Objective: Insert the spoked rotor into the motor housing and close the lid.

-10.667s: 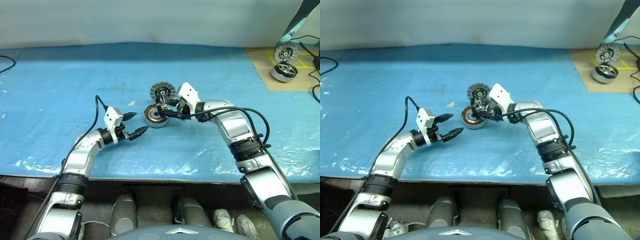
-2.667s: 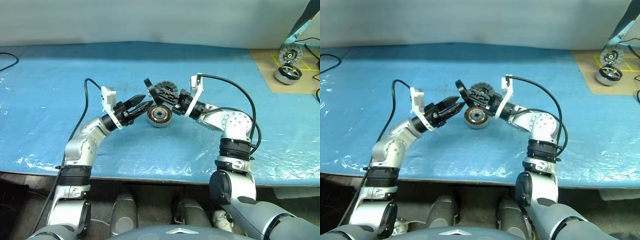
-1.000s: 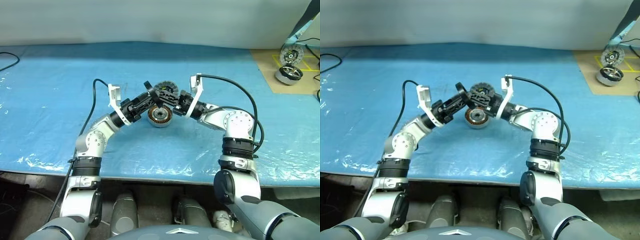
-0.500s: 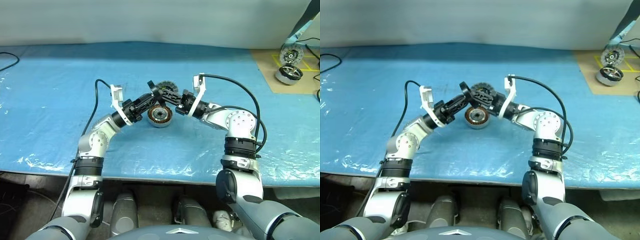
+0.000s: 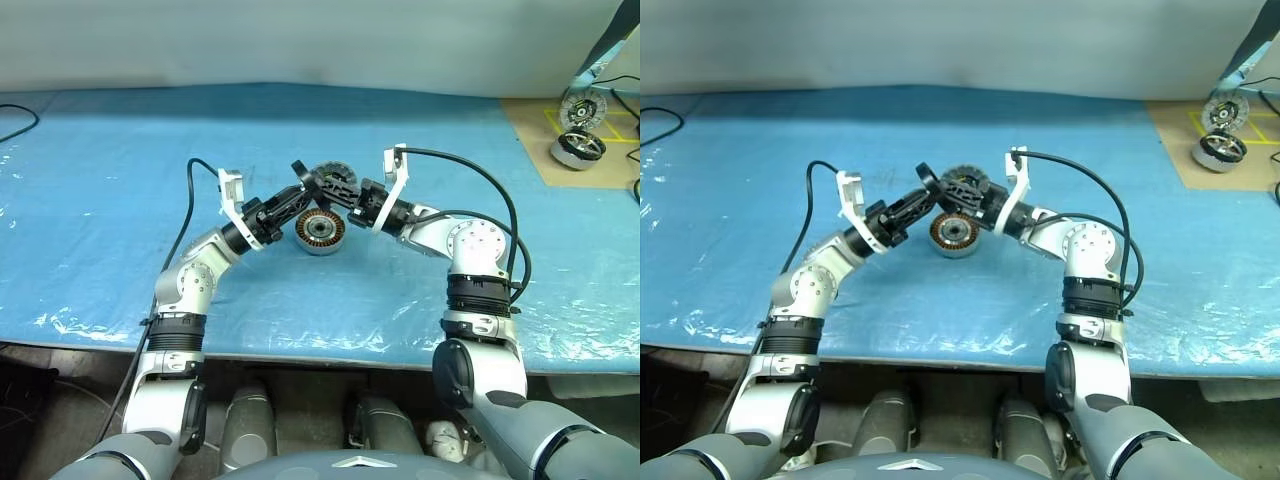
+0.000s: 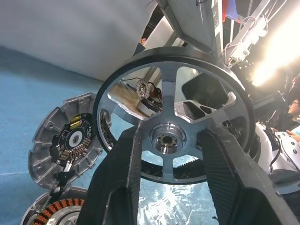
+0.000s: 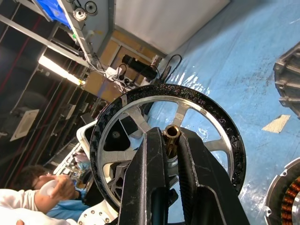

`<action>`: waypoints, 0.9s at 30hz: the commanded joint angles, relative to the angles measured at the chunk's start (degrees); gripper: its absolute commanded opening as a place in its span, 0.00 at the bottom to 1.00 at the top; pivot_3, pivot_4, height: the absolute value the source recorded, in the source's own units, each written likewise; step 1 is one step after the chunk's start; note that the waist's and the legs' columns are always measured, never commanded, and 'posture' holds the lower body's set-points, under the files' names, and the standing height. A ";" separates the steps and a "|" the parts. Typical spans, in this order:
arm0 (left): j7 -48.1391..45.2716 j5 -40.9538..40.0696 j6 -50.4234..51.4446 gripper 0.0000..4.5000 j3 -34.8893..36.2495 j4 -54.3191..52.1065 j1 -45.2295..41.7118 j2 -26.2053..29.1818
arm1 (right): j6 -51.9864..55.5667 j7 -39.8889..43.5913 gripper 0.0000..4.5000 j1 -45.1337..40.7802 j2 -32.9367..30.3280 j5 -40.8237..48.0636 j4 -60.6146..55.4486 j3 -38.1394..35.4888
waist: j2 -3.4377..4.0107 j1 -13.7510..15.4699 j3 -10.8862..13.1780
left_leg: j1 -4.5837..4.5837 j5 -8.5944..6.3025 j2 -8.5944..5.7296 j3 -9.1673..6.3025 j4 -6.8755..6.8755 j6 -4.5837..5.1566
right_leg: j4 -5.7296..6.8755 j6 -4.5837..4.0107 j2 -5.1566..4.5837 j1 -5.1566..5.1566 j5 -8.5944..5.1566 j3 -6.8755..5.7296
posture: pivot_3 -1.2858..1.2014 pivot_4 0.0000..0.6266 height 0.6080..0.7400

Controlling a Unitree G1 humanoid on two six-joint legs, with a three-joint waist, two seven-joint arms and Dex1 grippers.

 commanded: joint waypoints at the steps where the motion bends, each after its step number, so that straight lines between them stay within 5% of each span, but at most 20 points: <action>1: 0.95 1.05 -1.76 0.35 -0.94 0.07 -2.40 -1.03 | -2.20 1.83 0.22 -0.11 0.74 0.42 -3.06 2.61 | 0.00 0.00 0.00 | 0.00 0.00 0.00 0.00 0.00 0.00 | 0.00 0.00 0.00 0.00 0.00 0.00 | 0.52 0.24 1.00; 5: 1.63 1.22 -2.79 0.35 -0.76 0.89 -3.06 -1.84 | 1.76 -0.34 0.52 -1.21 0.87 2.34 -0.14 1.36 | 0.00 0.00 0.00 | 0.00 0.00 -0.02 -0.01 0.02 0.00 | 0.00 0.00 -0.01 0.02 0.00 0.00 | 0.52 0.24 1.00; 27: 3.24 2.99 -5.28 0.30 0.80 2.66 -3.90 -1.26 | 1.46 -1.87 0.53 -1.93 1.60 2.70 1.15 -1.63 | 0.00 -0.03 0.00 | 0.00 0.00 -0.03 -0.01 0.01 0.01 | 0.00 -0.01 0.00 0.02 0.00 -0.01 | 0.52 0.24 1.00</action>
